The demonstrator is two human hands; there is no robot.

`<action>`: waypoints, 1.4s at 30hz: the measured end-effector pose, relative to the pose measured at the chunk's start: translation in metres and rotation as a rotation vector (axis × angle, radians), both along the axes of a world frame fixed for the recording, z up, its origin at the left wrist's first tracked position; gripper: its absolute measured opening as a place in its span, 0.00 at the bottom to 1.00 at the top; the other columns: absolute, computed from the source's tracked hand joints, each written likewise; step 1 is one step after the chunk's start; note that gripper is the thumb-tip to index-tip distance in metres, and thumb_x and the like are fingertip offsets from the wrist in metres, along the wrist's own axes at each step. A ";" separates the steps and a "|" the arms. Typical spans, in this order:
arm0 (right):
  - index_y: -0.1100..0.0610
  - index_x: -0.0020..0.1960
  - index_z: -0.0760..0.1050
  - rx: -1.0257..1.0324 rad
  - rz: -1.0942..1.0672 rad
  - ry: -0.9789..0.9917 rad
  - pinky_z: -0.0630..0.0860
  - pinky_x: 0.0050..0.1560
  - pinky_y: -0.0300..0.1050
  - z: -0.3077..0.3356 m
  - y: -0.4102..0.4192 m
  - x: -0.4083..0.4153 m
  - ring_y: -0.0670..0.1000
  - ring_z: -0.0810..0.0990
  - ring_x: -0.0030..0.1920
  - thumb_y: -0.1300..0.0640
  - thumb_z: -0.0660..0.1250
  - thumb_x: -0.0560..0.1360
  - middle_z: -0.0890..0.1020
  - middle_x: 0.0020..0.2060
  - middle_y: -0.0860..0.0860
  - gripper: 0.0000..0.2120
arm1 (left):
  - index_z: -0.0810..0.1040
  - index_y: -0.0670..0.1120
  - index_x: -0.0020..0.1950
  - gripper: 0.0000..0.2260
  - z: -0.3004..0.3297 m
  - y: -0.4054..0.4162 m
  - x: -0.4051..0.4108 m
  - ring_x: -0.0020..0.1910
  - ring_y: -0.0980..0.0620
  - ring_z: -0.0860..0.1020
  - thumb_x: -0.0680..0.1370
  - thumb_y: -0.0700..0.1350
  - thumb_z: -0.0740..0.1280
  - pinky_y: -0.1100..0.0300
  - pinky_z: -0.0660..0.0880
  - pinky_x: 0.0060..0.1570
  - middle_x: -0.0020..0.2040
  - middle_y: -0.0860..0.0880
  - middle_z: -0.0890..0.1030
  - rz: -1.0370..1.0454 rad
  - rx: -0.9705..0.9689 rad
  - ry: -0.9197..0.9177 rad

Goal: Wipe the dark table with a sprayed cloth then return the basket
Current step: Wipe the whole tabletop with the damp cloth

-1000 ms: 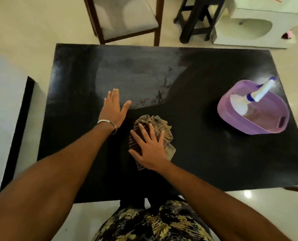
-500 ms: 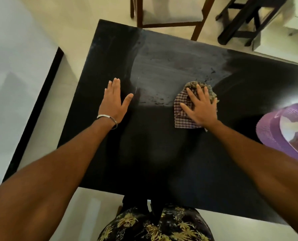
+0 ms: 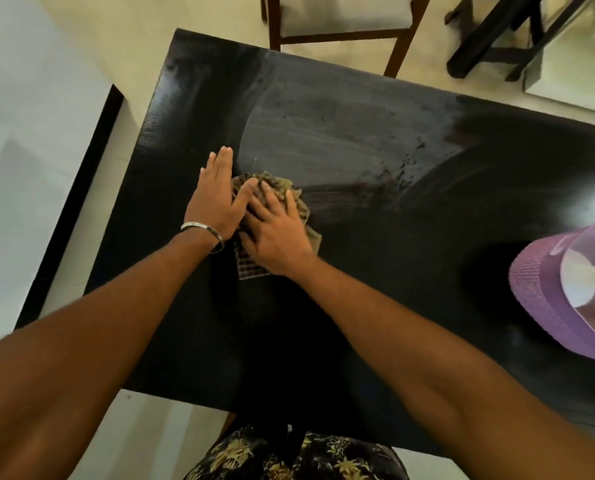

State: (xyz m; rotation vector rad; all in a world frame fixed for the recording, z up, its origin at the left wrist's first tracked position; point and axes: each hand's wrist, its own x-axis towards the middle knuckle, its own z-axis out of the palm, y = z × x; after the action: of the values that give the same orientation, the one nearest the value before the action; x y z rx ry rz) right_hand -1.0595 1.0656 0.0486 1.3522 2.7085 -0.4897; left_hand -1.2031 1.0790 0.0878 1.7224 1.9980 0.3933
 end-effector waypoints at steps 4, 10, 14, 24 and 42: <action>0.46 0.79 0.59 0.062 -0.282 -0.044 0.47 0.76 0.67 -0.005 0.062 0.084 0.60 0.54 0.79 0.42 0.52 0.78 0.58 0.80 0.49 0.30 | 0.49 0.42 0.79 0.33 -0.004 0.012 0.018 0.79 0.48 0.47 0.81 0.60 0.53 0.50 0.47 0.77 0.80 0.46 0.52 -0.039 0.004 -0.003; 0.44 0.80 0.52 -0.012 -0.815 -0.109 0.45 0.75 0.71 0.000 0.118 0.265 0.62 0.48 0.79 0.38 0.49 0.79 0.51 0.81 0.51 0.31 | 0.48 0.42 0.79 0.34 -0.010 0.023 0.041 0.79 0.47 0.47 0.80 0.62 0.52 0.50 0.47 0.77 0.80 0.46 0.52 -0.090 0.013 0.020; 0.44 0.80 0.54 0.056 -1.015 -0.034 0.43 0.75 0.70 0.004 0.103 0.297 0.62 0.47 0.80 0.31 0.50 0.78 0.52 0.81 0.51 0.34 | 0.48 0.42 0.79 0.34 -0.010 0.031 0.040 0.79 0.47 0.46 0.80 0.61 0.52 0.50 0.46 0.77 0.80 0.45 0.51 -0.087 0.028 0.018; 0.50 0.81 0.55 0.096 -1.055 -0.049 0.42 0.76 0.67 -0.004 0.153 0.197 0.64 0.46 0.79 0.37 0.47 0.81 0.53 0.81 0.53 0.32 | 0.48 0.42 0.79 0.35 -0.013 0.063 0.004 0.79 0.47 0.45 0.80 0.62 0.51 0.51 0.45 0.77 0.80 0.45 0.50 -0.100 0.050 0.056; 0.44 0.78 0.60 0.070 0.012 0.044 0.48 0.75 0.69 -0.006 0.174 -0.051 0.62 0.51 0.79 0.35 0.50 0.79 0.59 0.79 0.48 0.30 | 0.47 0.42 0.79 0.32 -0.020 0.119 -0.057 0.79 0.46 0.45 0.82 0.60 0.50 0.50 0.44 0.77 0.80 0.44 0.49 -0.033 0.068 0.134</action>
State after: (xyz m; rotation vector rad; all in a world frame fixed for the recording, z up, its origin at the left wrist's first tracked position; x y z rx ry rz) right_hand -1.1109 1.2399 0.0426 1.3564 2.7923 -0.4333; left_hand -1.2598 1.1976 0.0680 1.8654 2.0684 0.3471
